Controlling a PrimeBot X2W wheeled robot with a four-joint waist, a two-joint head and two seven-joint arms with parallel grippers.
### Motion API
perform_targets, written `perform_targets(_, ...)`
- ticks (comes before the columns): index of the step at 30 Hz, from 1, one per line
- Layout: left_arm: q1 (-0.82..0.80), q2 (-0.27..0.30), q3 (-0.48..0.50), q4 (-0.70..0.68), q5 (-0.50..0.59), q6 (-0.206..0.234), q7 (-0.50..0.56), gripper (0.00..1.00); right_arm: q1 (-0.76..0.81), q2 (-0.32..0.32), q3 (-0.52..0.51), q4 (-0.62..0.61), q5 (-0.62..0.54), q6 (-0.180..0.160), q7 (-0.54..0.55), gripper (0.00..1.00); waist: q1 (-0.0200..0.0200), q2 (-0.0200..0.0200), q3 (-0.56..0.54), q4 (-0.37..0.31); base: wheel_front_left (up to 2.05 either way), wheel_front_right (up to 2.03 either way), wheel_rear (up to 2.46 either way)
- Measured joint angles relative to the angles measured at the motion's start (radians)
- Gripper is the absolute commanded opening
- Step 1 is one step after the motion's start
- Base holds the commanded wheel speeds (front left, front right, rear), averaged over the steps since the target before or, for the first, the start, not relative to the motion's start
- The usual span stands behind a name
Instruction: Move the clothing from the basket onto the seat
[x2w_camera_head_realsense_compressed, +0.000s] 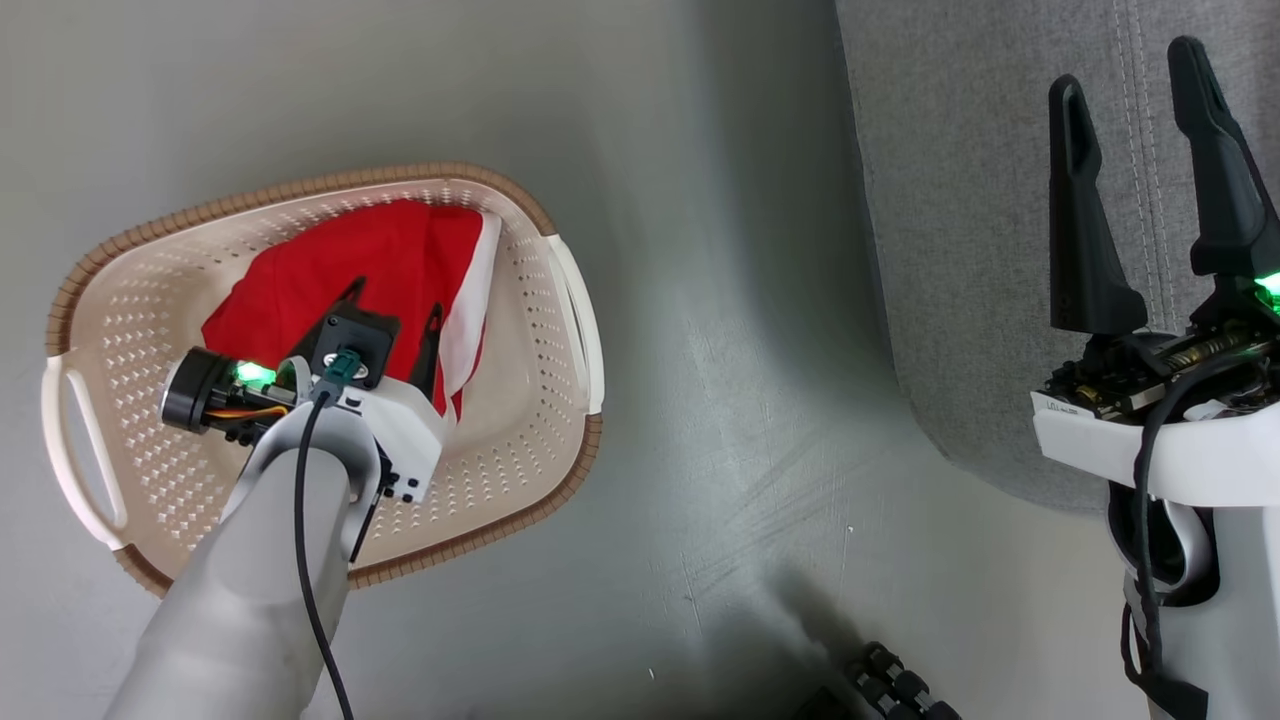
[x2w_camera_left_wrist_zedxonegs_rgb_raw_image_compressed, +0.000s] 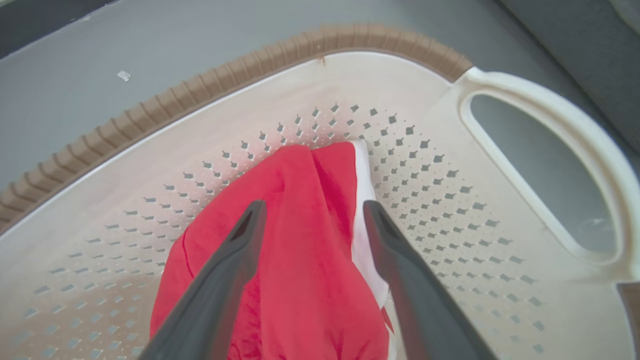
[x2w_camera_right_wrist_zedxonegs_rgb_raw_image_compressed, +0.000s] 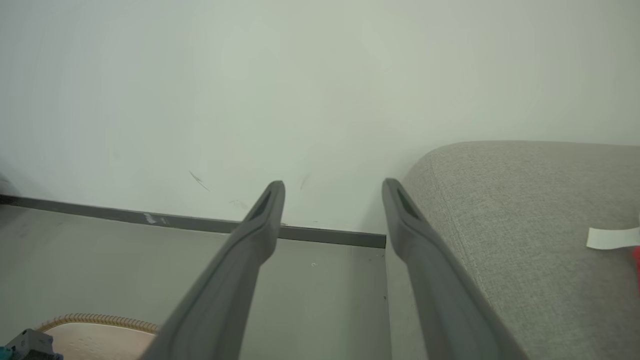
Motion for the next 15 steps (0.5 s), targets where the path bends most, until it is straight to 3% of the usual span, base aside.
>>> perform_targets(15,-0.092,0.014,0.016,0.103,0.0,0.018,-0.019,1.0,-0.062,0.0,0.0,-0.011,0.011,0.0,-0.001,1.0,0.0,0.0,0.091,-0.029,0.0,0.0,0.0)
